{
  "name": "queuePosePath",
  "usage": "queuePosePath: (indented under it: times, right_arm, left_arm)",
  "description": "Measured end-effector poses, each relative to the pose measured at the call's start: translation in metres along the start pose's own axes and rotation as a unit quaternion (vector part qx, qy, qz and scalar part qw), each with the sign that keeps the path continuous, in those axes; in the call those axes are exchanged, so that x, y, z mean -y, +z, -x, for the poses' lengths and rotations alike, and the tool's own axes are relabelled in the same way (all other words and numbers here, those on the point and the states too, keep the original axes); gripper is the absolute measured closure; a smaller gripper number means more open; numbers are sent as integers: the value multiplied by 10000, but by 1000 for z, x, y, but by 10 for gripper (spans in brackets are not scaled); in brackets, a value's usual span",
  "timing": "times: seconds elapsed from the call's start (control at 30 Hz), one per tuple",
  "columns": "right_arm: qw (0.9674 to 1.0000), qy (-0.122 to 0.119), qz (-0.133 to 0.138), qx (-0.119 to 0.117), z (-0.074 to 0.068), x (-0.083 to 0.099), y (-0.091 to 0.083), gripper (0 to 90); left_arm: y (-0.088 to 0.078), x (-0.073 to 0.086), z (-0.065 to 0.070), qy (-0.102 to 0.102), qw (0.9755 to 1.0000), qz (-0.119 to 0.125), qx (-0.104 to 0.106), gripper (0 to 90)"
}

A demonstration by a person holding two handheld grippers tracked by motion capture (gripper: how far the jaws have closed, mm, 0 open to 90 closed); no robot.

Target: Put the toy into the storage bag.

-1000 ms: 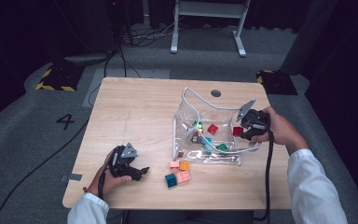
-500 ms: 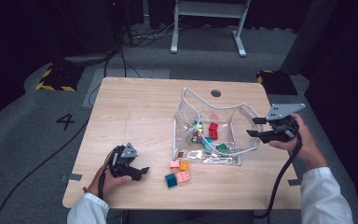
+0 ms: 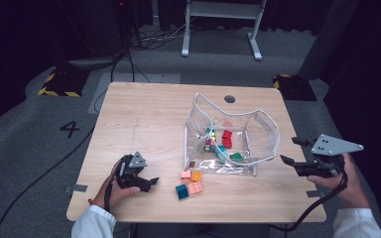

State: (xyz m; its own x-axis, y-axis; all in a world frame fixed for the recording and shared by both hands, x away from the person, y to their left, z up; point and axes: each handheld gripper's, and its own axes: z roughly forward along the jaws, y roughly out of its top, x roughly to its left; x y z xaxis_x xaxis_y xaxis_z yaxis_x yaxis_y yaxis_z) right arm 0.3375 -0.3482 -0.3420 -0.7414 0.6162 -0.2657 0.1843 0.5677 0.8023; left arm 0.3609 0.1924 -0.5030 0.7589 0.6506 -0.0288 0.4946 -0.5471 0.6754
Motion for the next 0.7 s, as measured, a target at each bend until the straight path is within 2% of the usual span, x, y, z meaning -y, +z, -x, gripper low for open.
queuePosePath:
  times: [0.13, 0.27, 0.33, 0.47, 0.57, 0.7]
  right_arm:
    - [9998, 203, -42, 37, -4, 21, -1, 291]
    - [9992, 356, -174, -45, -9, 38, 9, 292]
    - [9990, 348, -259, -145, -13, 45, 16, 328]
    - [9981, 280, -351, -423, -24, 57, 32, 325]
    - [9969, 418, -312, -593, -31, 63, 43, 324]
    - [9953, 479, -341, -774, -42, 68, 58, 323]
  left_arm:
    - [0, 0, 0, -1, 10000, 1, -1, 113]
    - [0, 0, 0, 0, 10000, 1, 0, 114]
    - [0, 0, 0, 2, 10000, 1, -1, 114]
    - [0, 0, 0, 2, 10000, 0, -1, 114]
    - [0, 0, 0, 9, 10000, 1, -2, 114]
    - [0, 0, 0, 10, 10000, 0, -2, 114]
